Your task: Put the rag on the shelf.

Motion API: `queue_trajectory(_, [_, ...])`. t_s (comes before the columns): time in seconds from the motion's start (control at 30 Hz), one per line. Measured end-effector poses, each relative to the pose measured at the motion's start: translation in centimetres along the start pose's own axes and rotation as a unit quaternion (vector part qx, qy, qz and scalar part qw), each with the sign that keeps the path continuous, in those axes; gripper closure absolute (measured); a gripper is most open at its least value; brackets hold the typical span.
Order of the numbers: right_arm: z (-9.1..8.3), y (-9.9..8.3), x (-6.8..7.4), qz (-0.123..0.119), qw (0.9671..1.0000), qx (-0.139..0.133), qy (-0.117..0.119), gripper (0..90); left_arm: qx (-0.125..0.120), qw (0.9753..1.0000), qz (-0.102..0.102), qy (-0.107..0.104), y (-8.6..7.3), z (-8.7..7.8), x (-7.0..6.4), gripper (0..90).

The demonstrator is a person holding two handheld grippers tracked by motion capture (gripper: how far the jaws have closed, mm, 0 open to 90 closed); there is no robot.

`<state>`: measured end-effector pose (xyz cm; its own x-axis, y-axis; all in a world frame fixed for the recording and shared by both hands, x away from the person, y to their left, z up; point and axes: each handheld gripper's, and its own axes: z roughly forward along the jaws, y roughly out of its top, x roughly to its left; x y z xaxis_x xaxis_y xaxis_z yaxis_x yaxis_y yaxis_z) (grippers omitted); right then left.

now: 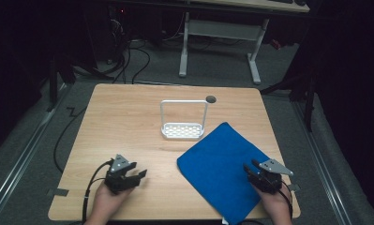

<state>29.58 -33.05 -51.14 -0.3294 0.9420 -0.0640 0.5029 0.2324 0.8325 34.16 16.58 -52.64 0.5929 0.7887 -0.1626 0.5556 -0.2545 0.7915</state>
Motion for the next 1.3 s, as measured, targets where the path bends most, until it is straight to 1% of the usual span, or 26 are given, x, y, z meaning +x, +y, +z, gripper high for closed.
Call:
queue_trajectory(0.07, [0.1,0.0,0.0,0.003,1.0,0.005,0.003,56.8,-0.011,0.9996,-0.025,-0.011,0.1,0.0,0.4,44.6])
queue_trajectory(0.1, [0.1,0.0,0.0,0.003,1.0,0.005,0.003,56.8,-0.011,0.9996,-0.025,-0.011,0.1,0.0,0.4,44.6])
queue_trajectory(0.2, [0.4,0.3,-0.1,0.002,1.0,0.002,0.006,56.3,0.006,0.9997,0.022,-0.007,0.2,1.2,-1.2,44.4])
queue_trajectory(0.27, [0.4,0.2,-0.2,0.003,0.9999,0.002,0.009,56.1,0.011,0.9993,0.036,-0.008,0.3,1.7,-1.8,44.5])
queue_trajectory(0.4, [0.6,0.2,-0.4,0.002,0.9999,0.006,0.012,53.6,0.007,0.9993,0.032,-0.02,0.4,1.7,-2.3,44.5])
queue_trajectory(0.53, [0.8,0.2,-0.4,-0.004,0.9999,0.005,0.014,52.5,0.012,0.9989,0.037,-0.028,0.4,1.7,-2.8,44.9])
queue_trajectory(0.63, [0.7,0.3,-0.4,-0.001,0.9999,0.007,0.015,52.3,0.014,0.9982,0.037,-0.044,0.5,1.9,-3.5,46.4])
queue_trajectory(0.67, [0.6,0.4,-0.3,0.003,0.9998,0.007,0.017,53.0,0.01,0.9976,0.041,-0.054,0.6,2.1,-4.1,49.9])
queue_trajectory(0.7, [0.5,0.4,-0.3,-0.003,0.9998,0.006,0.016,53.4,0.01,0.9976,0.041,-0.054,0.6,2.1,-4.1,50.8])
queue_trajectory(0.73, [0.4,0.3,-0.2,-0.006,0.9998,0.004,0.017,53.8,0.007,0.9965,0.052,-0.065,0.9,2.4,-5.1,51.9])
queue_trajectory(0.77, [0.2,0.3,-0.2,-0.006,0.9998,0.005,0.018,54.2,0.007,0.9965,0.052,-0.065,0.9,2.4,-5.1,53.5])
queue_trajectory(0.8, [0.1,0.2,-0.2,-0.007,0.9998,0.004,0.017,54.5,0.007,0.9949,0.064,-0.077,1.3,2.7,-6.1,55.1])
queue_trajectory(0.83, [0.1,0.2,-0.2,-0.007,0.9998,0.004,0.017,54.5,0.007,0.9949,0.064,-0.077,1.3,2.7,-6.1,57.1])
queue_trajectory(0.87, [-0.1,0.0,-0.3,-0.009,0.9999,0.002,0.014,54.6,0.008,0.9942,0.066,-0.084,1.5,3.0,-6.7,62.4])
queue_trajectory(0.9, [-0.3,-0.2,-0.3,-0.005,0.9999,0.006,0.012,54.6,0.018,0.9915,0.073,-0.106,1.8,3.6,-7.7,65.4])
queue_trajectory(0.93, [-0.4,-0.3,-0.3,-0.003,0.9999,0.006,0.011,54.6,0.018,0.9915,0.073,-0.106,1.8,3.6,-7.7,68.1])
queue_trajectory(0.97, [-0.4,-0.3,-0.3,-0.003,0.9999,0.006,0.011,54.6,0.021,0.9899,0.077,-0.117,2.0,4.0,-8.3,68.1])
queue_trajectory(1.0, [-0.8,-0.6,-0.5,-0.004,0.9999,0.008,0.009,54.9,0.03,0.9861,0.089,-0.137,2.2,4.8,-9.8,76.3])
queue_trajectory(1.03, [-0.8,-0.6,-0.5,-0.004,0.9999,0.008,0.009,54.9,0.03,0.9861,0.089,-0.137,2.2,4.8,-9.8,79.3])
queue_trajectory(1.07, [-1.2,-0.8,-0.5,-0.004,0.9999,0.008,0.007,56.9,0.034,0.9812,0.111,-0.154,2.5,5.5,-11.7,83.9])
queue_trajectory(1.1, [-1.2,-0.8,-0.5,-0.004,0.9999,0.008,0.007,56.9,0.034,0.9812,0.111,-0.154,2.5,5.5,-11.7,86.6])
queue_trajectory(1.13, [-1.3,-0.9,-0.5,-0.003,0.9999,0.008,0.006,57.4,0.034,0.9784,0.121,-0.164,2.6,5.9,-12.9,86.6])
queue_trajectory(1.17, [-1.6,-1.1,-0.6,-0.002,0.9999,0.009,0.007,58.6,0.031,0.9741,0.136,-0.178,2.7,6.5,-14.6,90.0])
queue_trajectory(1.2, [-1.7,-1.1,-0.6,0.0,0.9999,0.01,0.007,59.1,0.031,0.9725,0.138,-0.185,2.7,6.8,-15.2,90.0])
queue_trajectory(1.23, [-1.7,-1.1,-0.6,0.0,0.9999,0.01,0.007,59.1,0.031,0.9725,0.138,-0.185,2.7,6.8,-15.2,90.0])
queue_trajectory(1.3, [-1.9,-1.4,-0.7,-0.001,0.9999,0.013,0.007,61.4,0.051,0.9661,0.15,-0.204,2.5,8.5,-17.6,90.0])
